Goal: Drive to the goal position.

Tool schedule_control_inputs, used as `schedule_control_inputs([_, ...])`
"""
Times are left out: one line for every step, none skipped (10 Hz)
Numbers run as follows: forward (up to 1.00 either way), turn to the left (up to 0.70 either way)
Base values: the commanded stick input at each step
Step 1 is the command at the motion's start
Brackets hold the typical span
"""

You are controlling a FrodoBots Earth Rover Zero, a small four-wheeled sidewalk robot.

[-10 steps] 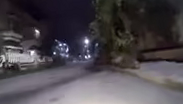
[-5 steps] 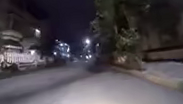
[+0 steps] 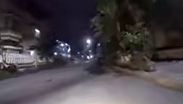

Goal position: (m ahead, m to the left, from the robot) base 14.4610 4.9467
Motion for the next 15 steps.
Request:
schedule_control_inputs([0.70, 0.00])
schedule_control_inputs([0.70, 0.00])
schedule_control_inputs([0.70, 0.00])
schedule_control_inputs([0.70, 0.00])
schedule_control_inputs([0.70, 0.00])
schedule_control_inputs([0.70, 0.00])
schedule_control_inputs([0.70, 0.00])
schedule_control_inputs([0.70, 0.00])
schedule_control_inputs([0.70, 0.00])
schedule_control_inputs([0.70, 0.00])
schedule_control_inputs([0.70, 0.00])
schedule_control_inputs([0.70, 0.00])
schedule_control_inputs([0.70, 0.00])
schedule_control_inputs([0.70, 0.00])
schedule_control_inputs([0.70, 0.00])
